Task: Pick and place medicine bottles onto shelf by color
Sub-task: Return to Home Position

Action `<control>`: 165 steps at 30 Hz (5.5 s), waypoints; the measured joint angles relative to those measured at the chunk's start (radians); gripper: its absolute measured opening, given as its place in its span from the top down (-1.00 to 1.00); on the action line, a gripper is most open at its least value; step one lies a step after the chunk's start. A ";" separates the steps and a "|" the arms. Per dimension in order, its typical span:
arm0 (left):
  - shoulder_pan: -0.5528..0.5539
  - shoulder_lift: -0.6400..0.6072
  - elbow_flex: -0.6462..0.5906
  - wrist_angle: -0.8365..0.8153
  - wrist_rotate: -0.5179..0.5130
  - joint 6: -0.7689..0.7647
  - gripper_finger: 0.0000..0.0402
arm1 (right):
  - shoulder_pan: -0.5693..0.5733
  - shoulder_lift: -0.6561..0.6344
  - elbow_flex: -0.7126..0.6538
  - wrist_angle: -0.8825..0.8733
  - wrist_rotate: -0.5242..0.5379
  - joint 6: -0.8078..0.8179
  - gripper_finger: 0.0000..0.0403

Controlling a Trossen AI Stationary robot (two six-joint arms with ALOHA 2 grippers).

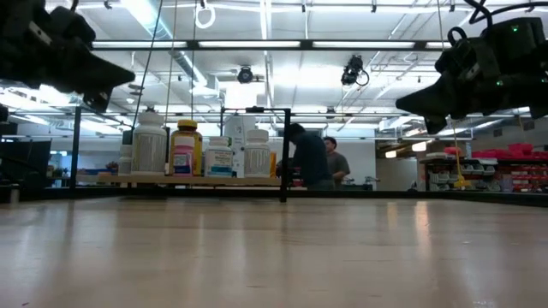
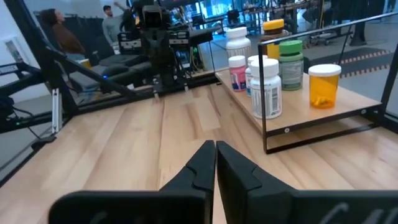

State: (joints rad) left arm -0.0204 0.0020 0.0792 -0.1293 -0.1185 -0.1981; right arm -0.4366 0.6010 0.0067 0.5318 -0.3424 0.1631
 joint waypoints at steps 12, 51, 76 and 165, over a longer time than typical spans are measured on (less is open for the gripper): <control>-0.005 0.011 -0.070 0.156 0.019 -0.015 0.98 | 0.019 0.008 0.000 0.009 -0.019 -0.004 0.92; -0.003 0.013 -0.068 0.137 0.046 -0.066 0.98 | 0.282 -0.566 0.001 -0.507 0.250 0.056 0.97; -0.003 0.013 -0.066 0.131 0.090 0.008 0.90 | 0.480 -0.563 0.000 -0.518 0.347 -0.031 0.90; -0.003 0.020 -0.066 0.178 0.097 0.001 0.87 | 0.480 -0.562 0.000 -0.518 0.342 -0.032 0.91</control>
State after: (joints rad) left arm -0.0235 0.0223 0.0128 0.0483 -0.0212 -0.1974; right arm 0.0437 0.0391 0.0063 0.0142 -0.0006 0.1314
